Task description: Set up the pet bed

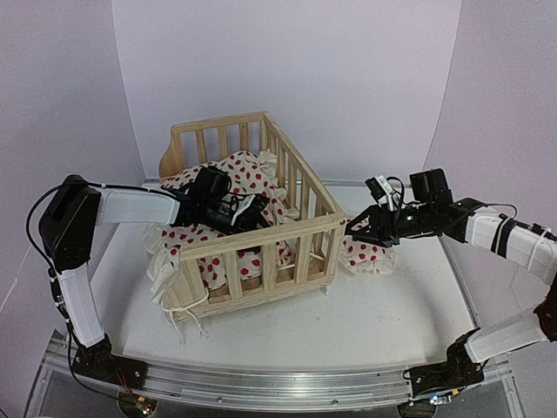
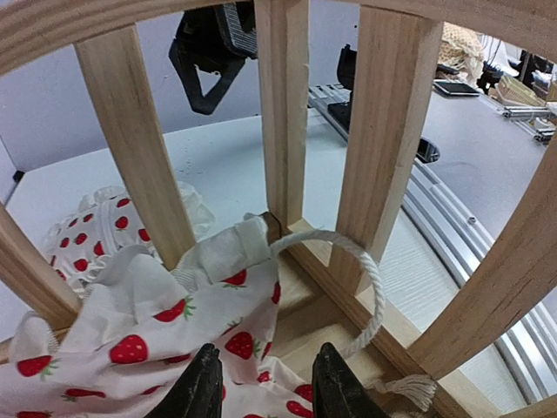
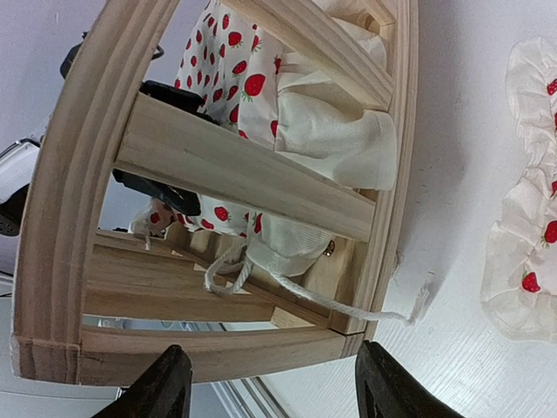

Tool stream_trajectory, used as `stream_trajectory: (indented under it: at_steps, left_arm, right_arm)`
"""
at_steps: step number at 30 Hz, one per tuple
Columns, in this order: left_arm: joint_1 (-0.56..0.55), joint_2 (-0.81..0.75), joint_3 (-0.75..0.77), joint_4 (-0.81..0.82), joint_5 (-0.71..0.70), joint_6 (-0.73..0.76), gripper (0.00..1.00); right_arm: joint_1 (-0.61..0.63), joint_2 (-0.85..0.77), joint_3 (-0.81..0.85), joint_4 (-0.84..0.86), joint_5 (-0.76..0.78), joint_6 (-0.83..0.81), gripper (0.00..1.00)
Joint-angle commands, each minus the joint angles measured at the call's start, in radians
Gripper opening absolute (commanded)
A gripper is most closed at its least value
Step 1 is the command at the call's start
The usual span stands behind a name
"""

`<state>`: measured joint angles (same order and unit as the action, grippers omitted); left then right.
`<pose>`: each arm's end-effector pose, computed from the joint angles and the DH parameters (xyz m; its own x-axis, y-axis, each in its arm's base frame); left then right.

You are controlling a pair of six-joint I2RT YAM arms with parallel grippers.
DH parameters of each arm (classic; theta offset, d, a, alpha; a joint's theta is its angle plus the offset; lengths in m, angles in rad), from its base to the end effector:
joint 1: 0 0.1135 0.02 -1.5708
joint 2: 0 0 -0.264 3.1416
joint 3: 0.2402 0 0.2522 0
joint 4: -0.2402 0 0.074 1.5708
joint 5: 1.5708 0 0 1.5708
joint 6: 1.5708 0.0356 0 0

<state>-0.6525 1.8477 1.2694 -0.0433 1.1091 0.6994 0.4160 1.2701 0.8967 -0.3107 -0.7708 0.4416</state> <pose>0.3010 -0.2701 0.2315 0.1923 0.2139 -0.9577 0.9474 -0.2949 0.1244 0.2360 0.1314 0.2693 -0.8576 -0.0437 -0.5125 -0.4615 0.5051 0.7293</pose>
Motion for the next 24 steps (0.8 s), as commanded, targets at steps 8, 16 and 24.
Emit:
stream_trajectory:
  at_steps: [8,16,24]
  left_arm:
    - [-0.066,0.046,0.038,-0.057,0.106,0.079,0.28]
    - [-0.092,0.084,0.074,-0.122,0.065,0.133,0.13]
    - [-0.093,0.056,0.057,-0.157,0.054,0.16,0.32]
  right_arm:
    - [0.011,-0.006,0.051,0.012,-0.007,-0.004,0.64]
    - [0.029,-0.017,0.069,0.013,-0.001,0.009,0.63]
    - [0.044,-0.02,0.075,0.014,0.008,0.008,0.62]
